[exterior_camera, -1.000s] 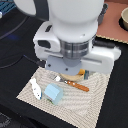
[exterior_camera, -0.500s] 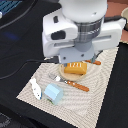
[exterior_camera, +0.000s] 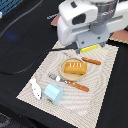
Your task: Interact with the objects in diverse but meaningful ways.
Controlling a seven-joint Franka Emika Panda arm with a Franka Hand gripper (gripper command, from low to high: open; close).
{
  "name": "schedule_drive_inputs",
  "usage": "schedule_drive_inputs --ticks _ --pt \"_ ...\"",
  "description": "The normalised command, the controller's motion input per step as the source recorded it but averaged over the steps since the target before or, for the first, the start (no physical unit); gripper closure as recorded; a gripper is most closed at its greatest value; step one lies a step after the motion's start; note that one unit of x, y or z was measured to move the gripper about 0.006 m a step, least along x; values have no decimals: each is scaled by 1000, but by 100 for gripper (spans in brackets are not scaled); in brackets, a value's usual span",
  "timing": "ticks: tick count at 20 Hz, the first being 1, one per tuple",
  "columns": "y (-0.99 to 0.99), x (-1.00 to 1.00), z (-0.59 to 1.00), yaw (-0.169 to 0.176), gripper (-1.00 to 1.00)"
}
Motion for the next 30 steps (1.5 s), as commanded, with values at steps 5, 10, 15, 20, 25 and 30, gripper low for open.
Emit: schedule_drive_inputs --ticks 5,10,15,20,25,30 --pt "371 -182 10 233 -100" --pt "59 -153 0 273 -100" --pt "-509 35 21 104 -100" --pt "-569 -54 -184 42 -100" --pt "-267 -222 -345 42 -100" --pt "-35 -293 -391 52 -100"
